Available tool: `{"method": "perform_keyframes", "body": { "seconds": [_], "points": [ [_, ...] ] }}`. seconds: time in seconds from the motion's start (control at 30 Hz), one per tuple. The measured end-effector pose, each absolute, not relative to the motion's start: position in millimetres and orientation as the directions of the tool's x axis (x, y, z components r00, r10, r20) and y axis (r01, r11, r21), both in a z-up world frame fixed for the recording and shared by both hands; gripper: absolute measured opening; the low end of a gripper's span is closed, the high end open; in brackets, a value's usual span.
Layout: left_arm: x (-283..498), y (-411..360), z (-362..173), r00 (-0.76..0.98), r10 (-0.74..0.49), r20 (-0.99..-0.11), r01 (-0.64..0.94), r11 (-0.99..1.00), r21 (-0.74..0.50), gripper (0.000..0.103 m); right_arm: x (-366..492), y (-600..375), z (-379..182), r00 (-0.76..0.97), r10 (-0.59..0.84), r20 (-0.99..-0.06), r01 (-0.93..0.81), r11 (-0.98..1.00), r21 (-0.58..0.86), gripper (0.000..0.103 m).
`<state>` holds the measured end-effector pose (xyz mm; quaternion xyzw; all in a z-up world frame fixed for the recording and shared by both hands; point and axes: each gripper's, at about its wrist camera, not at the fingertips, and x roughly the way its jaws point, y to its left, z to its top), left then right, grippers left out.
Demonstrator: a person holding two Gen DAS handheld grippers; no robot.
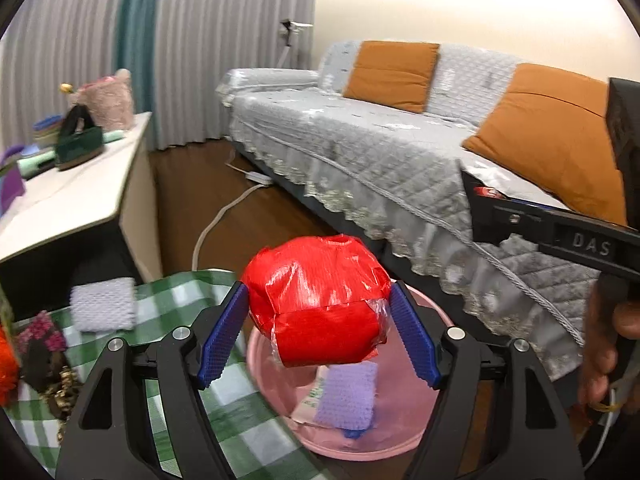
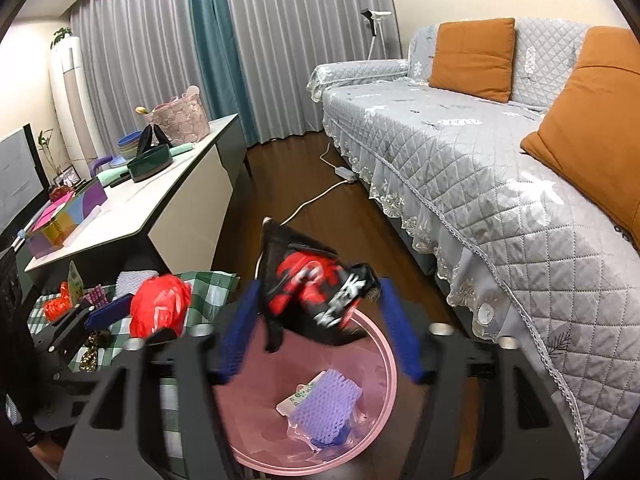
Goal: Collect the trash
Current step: 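Carry both bags over the pink bin and open both grippers, then return both grippers to the table and approach the orange bag and floral scarf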
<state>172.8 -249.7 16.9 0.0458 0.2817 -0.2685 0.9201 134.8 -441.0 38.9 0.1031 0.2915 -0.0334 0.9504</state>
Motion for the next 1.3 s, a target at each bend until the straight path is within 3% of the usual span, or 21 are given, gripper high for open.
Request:
{"method": "perform_keyframes", "body": {
  "seconds": [0.1,0.27,0.5,0.7,1.03,1.3],
  "points": [
    [170,-250,17,0.703,-0.455,-0.547,0.513,0.857,-0.053,0.076,135,-443,39,0.830,-0.008,-0.558,0.134,0.974,0.185,0.074],
    [163,-233,22,0.711,-0.450,-0.541,0.491,0.868,-0.078,0.076,134,-443,41,0.835,-0.001,-0.550,0.139,0.968,0.209,0.074],
    [137,-199,40,0.740,-0.419,-0.526,0.463,0.885,-0.054,0.060,130,-418,51,0.851,0.025,-0.525,0.096,0.975,0.202,0.074],
    [112,-155,60,0.780,-0.377,-0.500,0.411,0.910,-0.045,0.058,120,-381,64,0.869,0.080,-0.487,0.025,0.978,0.205,0.072],
    [85,-52,80,0.856,-0.239,-0.458,0.267,0.964,-0.004,0.057,112,-300,78,0.861,0.258,-0.438,-0.148,0.952,0.269,0.051],
    [93,26,51,0.865,-0.102,-0.492,0.080,0.995,-0.065,0.057,127,-236,55,0.803,0.349,-0.484,-0.261,0.935,0.241,0.046]
  ]
}}
